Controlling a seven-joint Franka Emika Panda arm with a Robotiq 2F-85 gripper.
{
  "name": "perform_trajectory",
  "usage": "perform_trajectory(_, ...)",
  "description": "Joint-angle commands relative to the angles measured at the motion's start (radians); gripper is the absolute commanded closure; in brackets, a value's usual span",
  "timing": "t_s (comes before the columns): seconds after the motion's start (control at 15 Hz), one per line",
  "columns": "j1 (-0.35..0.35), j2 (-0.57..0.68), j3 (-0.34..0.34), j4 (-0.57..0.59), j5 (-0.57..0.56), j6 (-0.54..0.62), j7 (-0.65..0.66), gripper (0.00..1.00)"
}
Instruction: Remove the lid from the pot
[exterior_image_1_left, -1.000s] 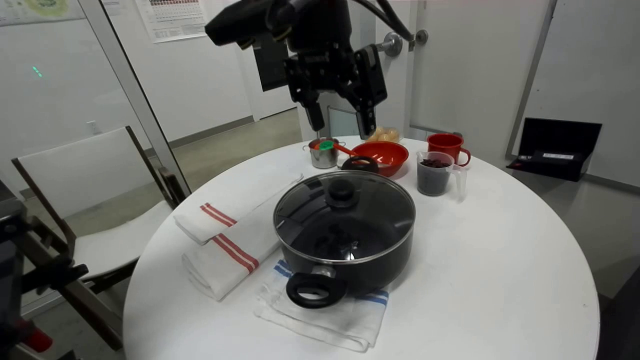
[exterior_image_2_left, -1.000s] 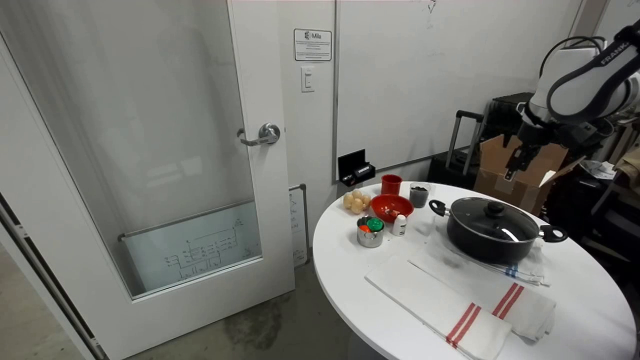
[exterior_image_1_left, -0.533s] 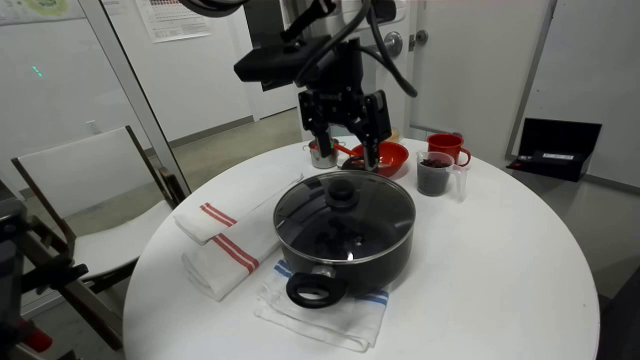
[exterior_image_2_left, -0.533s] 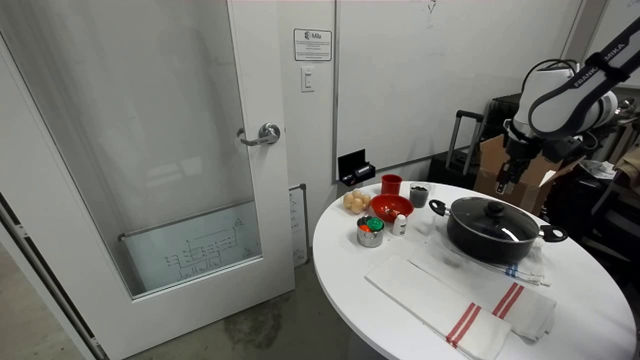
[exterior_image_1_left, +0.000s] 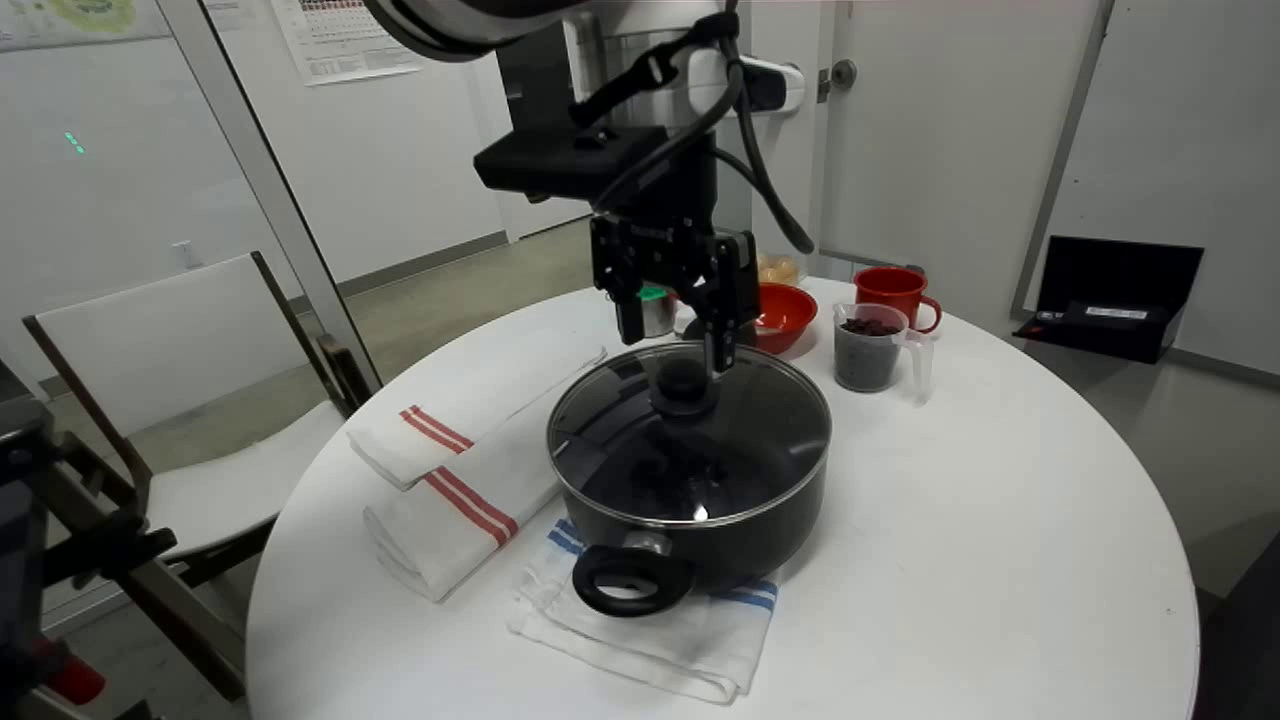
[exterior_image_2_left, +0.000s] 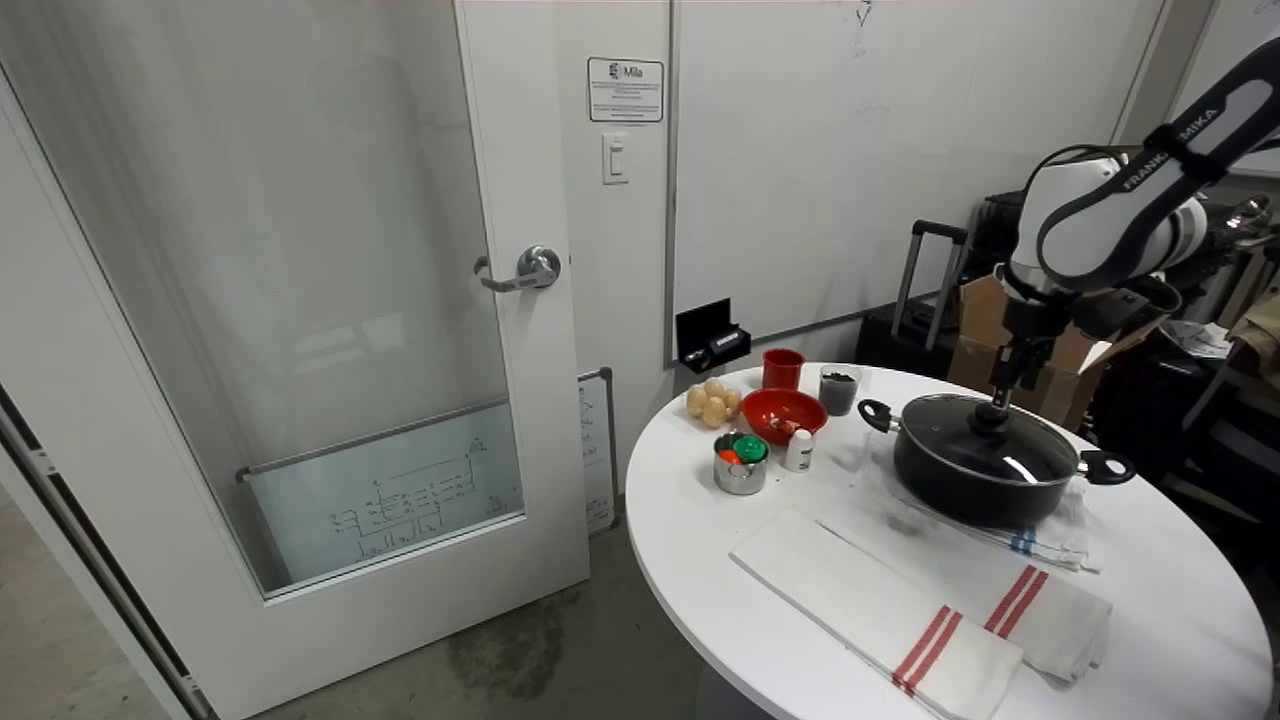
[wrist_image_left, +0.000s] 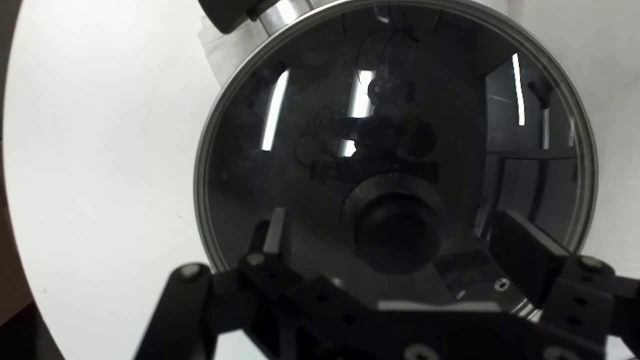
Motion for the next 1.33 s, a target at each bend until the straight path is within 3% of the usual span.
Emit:
perform_trajectory(0.0,-0.022,0.07,0.016,0.092,-0.019,-0.066,0.013,0.0)
perform_trajectory(0.47,-0.018,0.135,0.024,0.174,-0.021,-0.103,0.013,0.0)
perform_trajectory(0.53,-0.02,0.14,0.026,0.181,-0.02,-0.105,0.011,0.21)
perform_trajectory(0.67,-0.023,0.144,0.028,0.191,-0.018,-0.106,0.009,0.32)
perform_trajectory(1.0,-0.026,0.146,0.036,0.203,-0.014,-0.113,0.007,0.7)
perform_trajectory(1.07,-0.027,0.145,0.037,0.205,-0.013,-0.117,0.006,0.75)
perform_trajectory(1.27,-0.032,0.132,0.037,0.195,-0.009,-0.119,0.011,0.75)
